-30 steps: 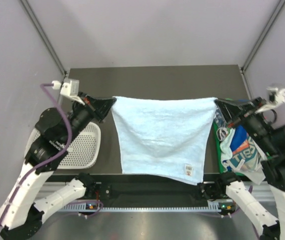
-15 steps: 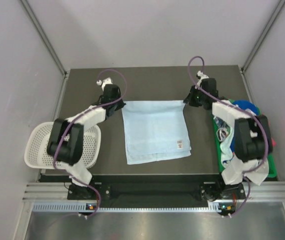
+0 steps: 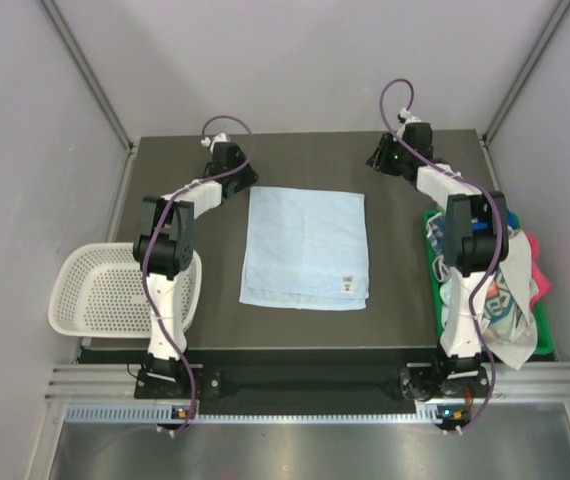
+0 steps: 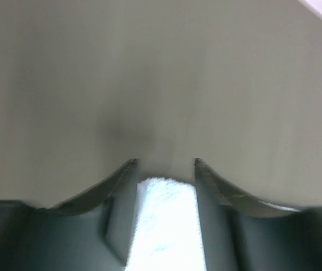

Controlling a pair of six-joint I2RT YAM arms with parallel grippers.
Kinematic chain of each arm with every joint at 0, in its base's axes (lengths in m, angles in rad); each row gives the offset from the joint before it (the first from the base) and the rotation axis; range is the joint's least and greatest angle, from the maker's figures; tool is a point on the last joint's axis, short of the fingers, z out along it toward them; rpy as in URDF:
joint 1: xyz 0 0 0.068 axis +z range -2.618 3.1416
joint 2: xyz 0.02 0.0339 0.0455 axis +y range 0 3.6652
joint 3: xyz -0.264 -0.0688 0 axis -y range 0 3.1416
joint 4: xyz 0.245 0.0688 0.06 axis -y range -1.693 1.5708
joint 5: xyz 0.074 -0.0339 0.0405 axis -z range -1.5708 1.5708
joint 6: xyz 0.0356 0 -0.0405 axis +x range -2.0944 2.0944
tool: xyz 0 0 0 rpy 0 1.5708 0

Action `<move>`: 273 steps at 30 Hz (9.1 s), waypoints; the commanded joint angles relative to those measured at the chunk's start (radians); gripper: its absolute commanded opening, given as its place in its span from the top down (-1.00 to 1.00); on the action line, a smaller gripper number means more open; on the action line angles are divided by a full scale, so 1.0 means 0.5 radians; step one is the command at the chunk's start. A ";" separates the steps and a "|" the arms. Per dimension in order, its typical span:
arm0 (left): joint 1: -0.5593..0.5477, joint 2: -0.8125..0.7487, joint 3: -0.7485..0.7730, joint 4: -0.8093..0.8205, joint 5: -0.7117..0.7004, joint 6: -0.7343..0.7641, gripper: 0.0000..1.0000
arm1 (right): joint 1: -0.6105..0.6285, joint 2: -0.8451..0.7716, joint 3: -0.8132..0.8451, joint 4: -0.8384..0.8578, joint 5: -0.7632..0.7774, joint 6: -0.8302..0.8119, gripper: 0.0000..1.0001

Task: Fold and stack the towels
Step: Fold the towel

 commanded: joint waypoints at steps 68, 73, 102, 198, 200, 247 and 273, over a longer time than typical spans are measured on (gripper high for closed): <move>-0.606 -1.496 -1.615 -0.787 -0.234 -0.178 0.25 | 0.839 -1.850 -2.312 -0.168 0.658 0.642 0.21; -0.609 -1.502 -1.631 -0.797 -0.244 -0.178 0.24 | 0.839 -1.838 -2.324 -0.156 0.655 0.639 0.21; -0.625 -1.523 -1.582 -0.803 -0.182 -0.138 0.76 | 0.861 -1.880 -2.388 -0.186 0.609 0.664 0.22; -0.674 -1.539 -1.640 -0.892 -0.118 -0.117 0.38 | 0.950 -2.092 -2.100 -0.505 0.600 0.737 1.00; -0.674 -1.539 -1.634 -0.895 -0.121 -0.117 0.38 | 0.950 -2.092 -2.100 -0.505 0.597 0.731 1.00; -0.668 -1.888 -1.259 -1.278 -0.363 -0.105 1.00 | 0.940 -2.335 -1.858 -0.757 0.588 0.642 1.00; -0.671 -1.600 -1.649 -0.815 -0.053 -0.289 0.08 | 0.854 -2.022 -1.643 -0.686 0.535 0.520 1.00</move>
